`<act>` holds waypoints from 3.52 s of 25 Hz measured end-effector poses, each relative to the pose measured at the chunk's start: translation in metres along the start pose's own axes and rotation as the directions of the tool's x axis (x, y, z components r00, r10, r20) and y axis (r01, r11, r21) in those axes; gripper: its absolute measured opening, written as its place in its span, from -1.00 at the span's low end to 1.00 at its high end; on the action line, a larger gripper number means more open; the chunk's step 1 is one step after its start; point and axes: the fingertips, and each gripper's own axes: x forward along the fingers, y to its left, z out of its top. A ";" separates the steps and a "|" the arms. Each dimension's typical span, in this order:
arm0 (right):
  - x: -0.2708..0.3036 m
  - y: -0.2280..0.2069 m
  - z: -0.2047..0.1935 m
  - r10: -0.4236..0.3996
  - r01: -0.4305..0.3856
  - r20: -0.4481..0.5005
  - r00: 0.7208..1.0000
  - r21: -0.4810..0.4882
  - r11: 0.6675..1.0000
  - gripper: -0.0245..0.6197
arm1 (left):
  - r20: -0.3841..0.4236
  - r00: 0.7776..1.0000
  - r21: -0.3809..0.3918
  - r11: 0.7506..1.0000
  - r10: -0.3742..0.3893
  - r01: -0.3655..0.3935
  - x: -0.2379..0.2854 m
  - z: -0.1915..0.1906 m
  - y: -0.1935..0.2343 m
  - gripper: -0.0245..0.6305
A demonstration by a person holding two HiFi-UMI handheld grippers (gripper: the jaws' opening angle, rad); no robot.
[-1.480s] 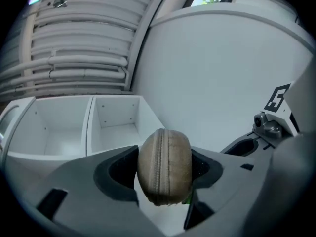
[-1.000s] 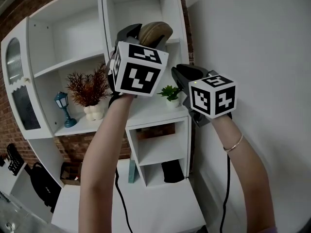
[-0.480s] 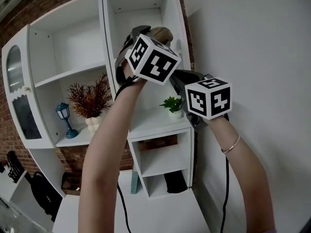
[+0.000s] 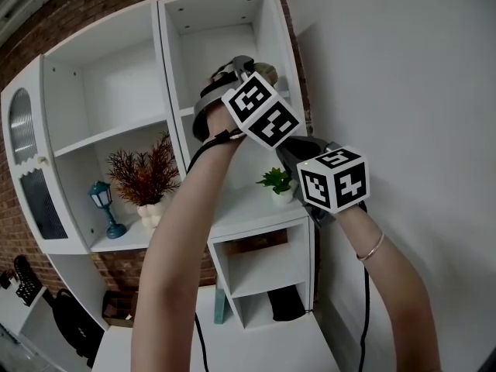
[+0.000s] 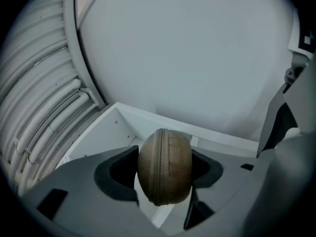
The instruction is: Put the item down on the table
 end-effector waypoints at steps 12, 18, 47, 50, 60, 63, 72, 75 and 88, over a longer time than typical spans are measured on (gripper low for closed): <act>0.007 -0.014 -0.025 -0.021 0.020 -0.040 0.999 -0.024 1.000 -0.81 | -0.059 0.998 0.054 0.998 -0.033 0.036 0.039 -0.005 -0.014 -0.10; 0.009 -0.020 -0.033 -0.039 0.038 -0.056 0.998 -0.019 0.999 -0.81 | -0.038 0.996 -0.033 0.996 -0.086 0.084 0.047 -0.001 -0.013 -0.11; -0.019 -0.015 -0.045 -0.053 0.056 -0.079 0.995 0.039 0.998 -0.81 | 0.120 0.990 -0.367 0.923 -0.080 0.119 0.013 -0.015 -0.030 0.25; -0.026 -0.014 -0.046 -0.054 0.058 -0.076 0.996 0.054 0.997 -0.82 | 0.165 0.986 -0.434 0.896 -0.028 0.098 -0.006 -0.016 -0.030 0.25; -0.052 -0.004 -0.051 -0.068 0.073 -0.071 0.995 0.073 0.995 -0.85 | 0.235 0.968 -0.639 0.736 -0.090 0.223 -0.061 -0.043 -0.092 0.21; -0.061 0.006 -0.060 -0.059 0.066 -0.082 0.995 0.080 0.995 -0.86 | 0.250 0.962 -0.693 0.673 -0.112 0.259 -0.080 -0.054 -0.116 0.02; -0.093 0.035 -0.106 -0.050 0.065 -0.142 0.989 0.098 0.993 -0.89 | 0.237 0.954 -0.779 0.551 -0.184 0.299 -0.138 -0.094 -0.191 -0.26; -0.105 0.044 -0.120 -0.053 0.070 -0.148 0.988 0.114 0.991 -0.89 | 0.220 0.954 -0.798 0.525 -0.203 0.296 -0.156 -0.105 -0.212 -0.34; -0.175 0.070 -0.190 -0.096 0.141 -0.224 0.970 0.195 0.971 -0.89 | 0.142 0.930 -0.899 0.350 -0.338 0.264 -0.241 -0.165 -0.307 -0.63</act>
